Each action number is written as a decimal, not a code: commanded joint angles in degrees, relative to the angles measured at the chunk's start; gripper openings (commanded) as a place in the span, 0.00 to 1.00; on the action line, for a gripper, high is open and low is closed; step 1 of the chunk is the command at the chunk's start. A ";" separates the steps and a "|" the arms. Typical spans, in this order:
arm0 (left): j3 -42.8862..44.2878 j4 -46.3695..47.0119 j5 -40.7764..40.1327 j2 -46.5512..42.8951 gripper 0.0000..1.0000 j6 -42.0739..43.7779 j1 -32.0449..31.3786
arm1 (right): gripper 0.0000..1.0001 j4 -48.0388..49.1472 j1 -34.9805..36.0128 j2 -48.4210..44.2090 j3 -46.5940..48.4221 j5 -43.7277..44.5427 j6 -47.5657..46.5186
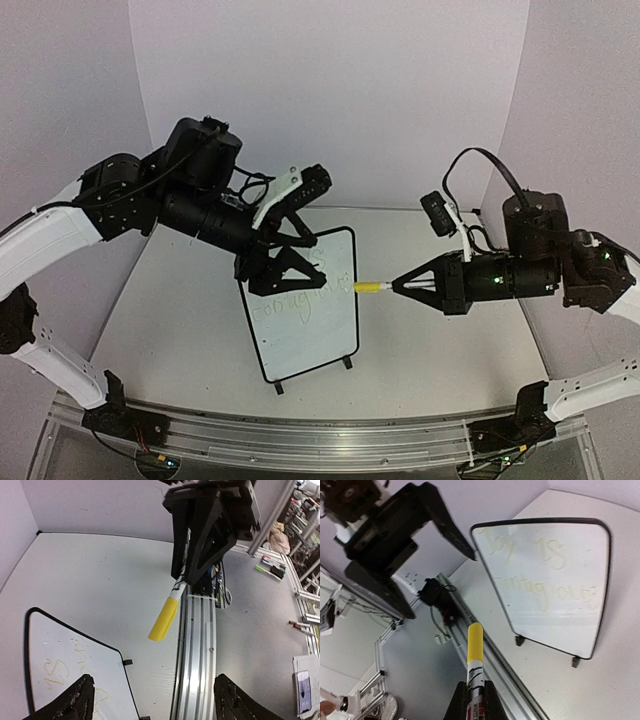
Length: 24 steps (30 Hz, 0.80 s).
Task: Write a sentence on the whiteboard
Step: Insert the whiteboard marker without the cap into the pen cap, then put down the whiteboard marker at the center of the board.
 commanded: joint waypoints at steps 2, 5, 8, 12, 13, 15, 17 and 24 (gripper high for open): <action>8.87 -0.31 -7.57 -0.96 0.87 -4.97 8.01 | 0.00 -17.54 -3.30 5.51 7.82 28.98 -3.64; 11.32 -0.98 -8.94 -0.62 0.91 -7.78 15.18 | 0.00 -17.98 -11.23 8.06 8.41 31.94 -6.50; 14.17 -3.86 -10.52 0.33 0.94 -9.31 20.53 | 0.00 -14.90 -19.65 10.47 7.21 31.81 -9.54; 9.52 -2.07 -12.73 -1.61 0.99 -11.89 31.48 | 0.00 -4.09 -32.77 13.69 2.37 25.01 -11.50; 6.93 -0.65 -11.88 -2.45 0.99 -13.23 34.56 | 0.00 -0.15 -35.09 14.52 0.82 22.89 -11.72; 0.11 3.03 -9.91 -4.59 1.00 -16.37 41.43 | 0.00 7.99 -39.06 16.61 -2.69 20.66 -12.00; -7.42 7.13 -6.45 -6.87 0.99 -19.40 47.70 | 0.00 15.69 -42.56 19.31 -5.80 18.49 -11.85; -23.95 15.46 -11.57 -13.30 0.99 -24.13 57.55 | 0.00 34.83 -48.87 30.83 -11.04 15.35 -12.46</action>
